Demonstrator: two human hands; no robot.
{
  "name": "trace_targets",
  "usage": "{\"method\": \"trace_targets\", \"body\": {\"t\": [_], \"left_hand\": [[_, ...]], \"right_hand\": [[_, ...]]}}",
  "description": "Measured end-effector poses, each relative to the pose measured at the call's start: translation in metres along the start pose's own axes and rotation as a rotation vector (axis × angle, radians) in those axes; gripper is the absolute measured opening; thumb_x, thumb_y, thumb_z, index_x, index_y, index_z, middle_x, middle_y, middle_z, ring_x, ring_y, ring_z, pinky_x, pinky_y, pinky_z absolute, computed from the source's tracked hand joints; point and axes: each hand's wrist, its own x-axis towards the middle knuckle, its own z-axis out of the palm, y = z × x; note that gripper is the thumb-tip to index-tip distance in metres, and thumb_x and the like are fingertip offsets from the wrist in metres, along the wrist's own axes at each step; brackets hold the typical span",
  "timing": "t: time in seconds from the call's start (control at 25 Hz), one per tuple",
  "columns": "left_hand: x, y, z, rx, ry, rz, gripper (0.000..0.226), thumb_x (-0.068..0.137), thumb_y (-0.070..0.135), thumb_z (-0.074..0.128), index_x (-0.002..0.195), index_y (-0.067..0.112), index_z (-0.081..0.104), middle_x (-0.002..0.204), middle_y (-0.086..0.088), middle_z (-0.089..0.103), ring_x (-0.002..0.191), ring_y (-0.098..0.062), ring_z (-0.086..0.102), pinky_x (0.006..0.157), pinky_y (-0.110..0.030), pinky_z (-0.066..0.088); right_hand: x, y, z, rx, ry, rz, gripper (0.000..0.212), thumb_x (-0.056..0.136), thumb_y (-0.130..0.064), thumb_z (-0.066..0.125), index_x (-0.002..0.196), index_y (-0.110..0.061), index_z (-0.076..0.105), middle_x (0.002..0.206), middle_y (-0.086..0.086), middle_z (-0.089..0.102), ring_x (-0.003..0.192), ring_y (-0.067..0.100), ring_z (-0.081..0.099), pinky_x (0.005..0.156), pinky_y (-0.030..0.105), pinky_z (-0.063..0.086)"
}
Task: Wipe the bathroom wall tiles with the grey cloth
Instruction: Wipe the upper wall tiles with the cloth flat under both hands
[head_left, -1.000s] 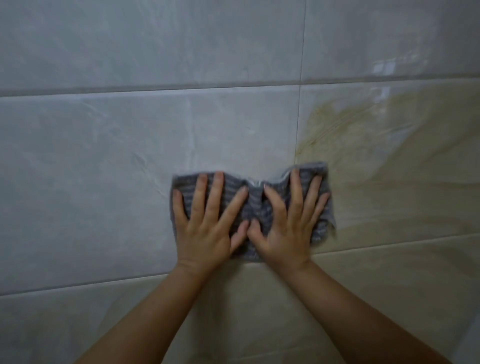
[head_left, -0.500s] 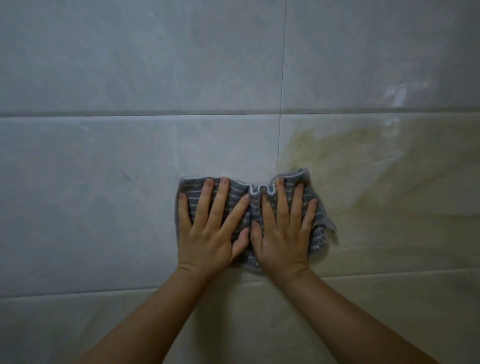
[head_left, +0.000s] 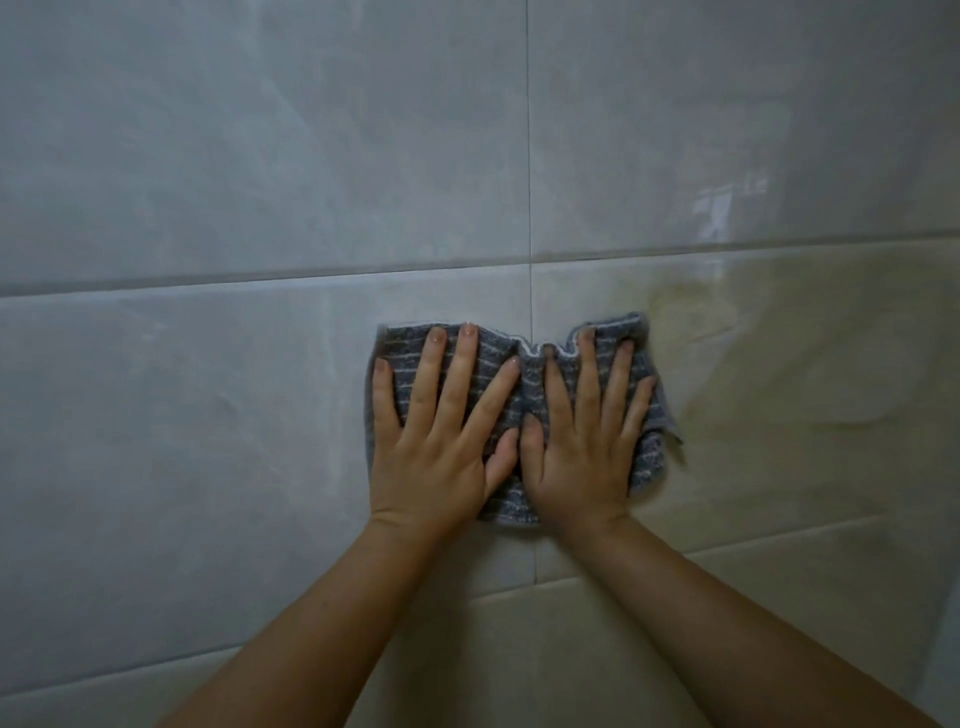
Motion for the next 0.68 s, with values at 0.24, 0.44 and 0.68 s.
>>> {"method": "trace_targets", "body": {"t": [0.24, 0.44, 0.68], "left_hand": [[0.068, 0.016, 0.002, -0.039, 0.048, -0.132, 0.062, 0.097, 0.054, 0.037, 0.154, 0.028, 0.030, 0.162, -0.015, 0.020, 0.149, -0.034, 0.012, 0.117, -0.062, 0.003], [0.033, 0.041, 0.011, -0.041, 0.005, -0.019, 0.063, 0.097, 0.054, 0.042, 0.153, 0.027, 0.032, 0.160, -0.014, 0.023, 0.149, -0.034, 0.017, 0.118, -0.062, 0.005], [0.077, 0.048, 0.010, 0.016, 0.079, -0.137, 0.059, 0.098, 0.051, 0.039, 0.152, 0.027, 0.034, 0.161, -0.014, 0.024, 0.149, -0.035, 0.018, 0.117, -0.064, 0.009]], "right_hand": [[0.065, 0.045, -0.017, 0.003, 0.052, 0.025, 0.061, 0.097, -0.047, 0.035, 0.152, -0.024, 0.024, 0.161, 0.012, 0.015, 0.148, 0.039, 0.005, 0.117, 0.062, 0.005], [0.012, 0.050, -0.008, -0.021, 0.034, 0.134, 0.060, 0.099, -0.047, 0.024, 0.153, -0.021, 0.018, 0.160, 0.017, 0.014, 0.147, 0.042, 0.006, 0.114, 0.066, 0.010], [0.066, 0.071, -0.022, -0.008, 0.023, -0.103, 0.059, 0.096, -0.041, 0.034, 0.152, -0.028, 0.021, 0.161, 0.008, 0.014, 0.148, 0.040, 0.008, 0.116, 0.064, 0.007]]}}
